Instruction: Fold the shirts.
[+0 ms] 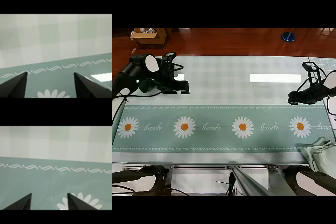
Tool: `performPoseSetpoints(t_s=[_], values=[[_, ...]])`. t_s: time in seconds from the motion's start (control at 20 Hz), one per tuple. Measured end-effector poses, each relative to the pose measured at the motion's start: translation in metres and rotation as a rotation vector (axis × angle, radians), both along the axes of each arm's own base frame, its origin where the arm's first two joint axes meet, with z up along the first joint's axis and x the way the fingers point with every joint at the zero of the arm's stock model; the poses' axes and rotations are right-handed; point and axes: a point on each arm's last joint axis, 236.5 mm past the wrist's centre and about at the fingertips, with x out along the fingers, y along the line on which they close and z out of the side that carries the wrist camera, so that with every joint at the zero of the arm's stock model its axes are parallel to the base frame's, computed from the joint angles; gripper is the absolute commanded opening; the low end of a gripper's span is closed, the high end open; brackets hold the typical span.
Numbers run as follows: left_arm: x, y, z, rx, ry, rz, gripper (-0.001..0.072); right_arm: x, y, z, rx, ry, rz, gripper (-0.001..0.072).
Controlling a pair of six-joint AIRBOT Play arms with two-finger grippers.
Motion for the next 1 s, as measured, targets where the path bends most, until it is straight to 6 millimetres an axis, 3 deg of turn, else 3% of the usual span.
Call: performPoseSetpoints(t_s=[0.3,0.55,0.65,0.75,0.9,1.0], values=[[-0.004,0.000,-0.020,0.006,0.059,0.000,0.0720,0.001,-0.002,0.000,-0.011,-0.003,0.002,0.0526],[-0.001,0.004,-0.020,0.009,0.060,0.008,0.0720,0.004,-0.003,0.001,-0.013,-0.016,0.002,0.0526],[0.020,0.016,-0.006,0.009,-0.009,0.039,0.0720,0.004,-0.003,0.001,-0.014,-0.019,0.002,0.0526],[0.055,0.037,0.024,0.000,-0.133,0.097,0.0720,0.005,-0.003,0.001,-0.015,-0.020,0.002,0.0526],[0.109,0.082,0.076,-0.004,-0.354,0.203,0.0720,0.004,-0.003,0.001,-0.015,-0.019,0.002,0.0526],[0.133,0.115,0.100,0.001,-0.471,0.270,0.0720,0.003,-0.003,0.001,-0.015,-0.014,0.002,0.0526]])
